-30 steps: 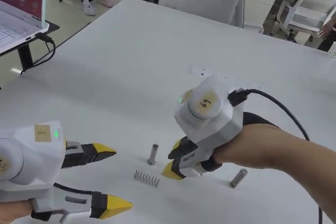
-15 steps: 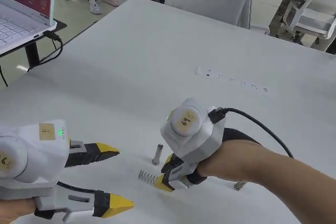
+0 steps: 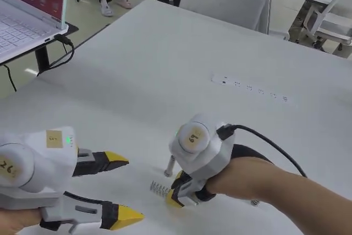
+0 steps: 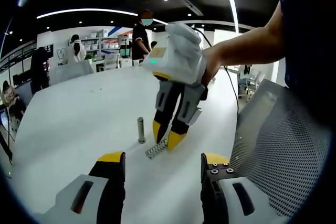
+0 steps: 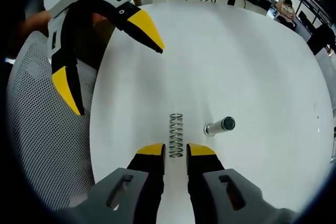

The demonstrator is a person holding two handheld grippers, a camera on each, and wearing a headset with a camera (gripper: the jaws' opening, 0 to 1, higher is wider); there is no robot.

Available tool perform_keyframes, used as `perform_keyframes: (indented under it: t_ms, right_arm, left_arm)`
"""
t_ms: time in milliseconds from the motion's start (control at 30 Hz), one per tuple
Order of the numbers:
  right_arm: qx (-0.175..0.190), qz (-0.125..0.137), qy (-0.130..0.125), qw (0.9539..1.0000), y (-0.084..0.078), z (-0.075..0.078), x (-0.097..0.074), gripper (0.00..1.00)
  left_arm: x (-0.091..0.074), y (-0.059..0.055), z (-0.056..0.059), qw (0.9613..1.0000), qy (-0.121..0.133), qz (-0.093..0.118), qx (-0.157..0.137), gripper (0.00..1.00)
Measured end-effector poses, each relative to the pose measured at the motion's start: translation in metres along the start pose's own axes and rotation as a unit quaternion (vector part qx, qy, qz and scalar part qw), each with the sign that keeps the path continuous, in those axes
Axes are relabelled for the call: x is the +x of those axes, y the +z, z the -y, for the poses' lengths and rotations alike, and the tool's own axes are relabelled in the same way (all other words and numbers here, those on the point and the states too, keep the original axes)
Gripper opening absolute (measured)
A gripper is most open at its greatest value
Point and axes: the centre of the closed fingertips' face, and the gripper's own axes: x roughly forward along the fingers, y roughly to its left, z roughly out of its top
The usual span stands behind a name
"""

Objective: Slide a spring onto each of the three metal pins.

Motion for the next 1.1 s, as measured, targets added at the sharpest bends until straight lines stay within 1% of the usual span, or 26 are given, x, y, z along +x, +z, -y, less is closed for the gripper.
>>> perform_keyframes:
  t_ms: [67, 233, 400, 467, 533, 633, 733, 833, 967, 1100]
  right_arm:
    - [-0.007, -0.005, -0.004, 1.0000, -0.001, 0.000, 0.001, 0.12]
    - [-0.017, -0.005, -0.011, 0.9998, -0.001, 0.002, 0.001, 0.08]
    - [-0.017, -0.006, -0.009, 0.9998, -0.002, 0.000, -0.002, 0.08]
    - [-0.019, -0.006, -0.004, 0.9998, -0.002, -0.003, -0.007, 0.08]
    - [-0.024, -0.005, 0.006, 0.9997, 0.000, -0.010, -0.014, 0.08]
    - [-0.038, 0.002, 0.006, 0.9993, 0.005, -0.018, -0.028, 0.08]
    - [-0.043, 0.011, 0.014, 0.9989, 0.009, -0.027, -0.039, 0.08]
    - [-0.061, 0.011, 0.022, 0.9978, 0.011, -0.038, -0.048, 0.08]
    - [-0.080, 0.012, 0.027, 0.9964, 0.013, -0.046, -0.057, 0.08]
    - [-0.093, 0.014, 0.030, 0.9952, 0.017, -0.049, -0.065, 0.08]
  left_arm:
    - [0.000, 0.000, 0.000, 1.0000, 0.000, 0.000, 0.000, 0.53]
    - [0.000, -0.002, 0.000, 1.0000, 0.000, 0.000, 0.000, 0.53]
    - [0.002, -0.002, -0.001, 1.0000, 0.000, -0.001, 0.000, 0.52]
    - [0.002, -0.001, -0.001, 1.0000, -0.001, 0.000, 0.003, 0.51]
    - [0.002, -0.001, -0.001, 1.0000, -0.001, -0.002, 0.006, 0.49]
    - [0.002, -0.001, 0.002, 0.9999, -0.007, -0.004, 0.012, 0.45]
    - [0.004, 0.000, 0.006, 0.9997, -0.015, -0.007, 0.017, 0.40]
    - [0.004, 0.005, 0.011, 0.9995, -0.023, -0.002, 0.021, 0.38]
    - [0.005, 0.012, 0.019, 0.9989, -0.037, 0.001, 0.028, 0.34]
    - [0.006, 0.017, 0.027, 0.9980, -0.049, 0.000, 0.041, 0.29]
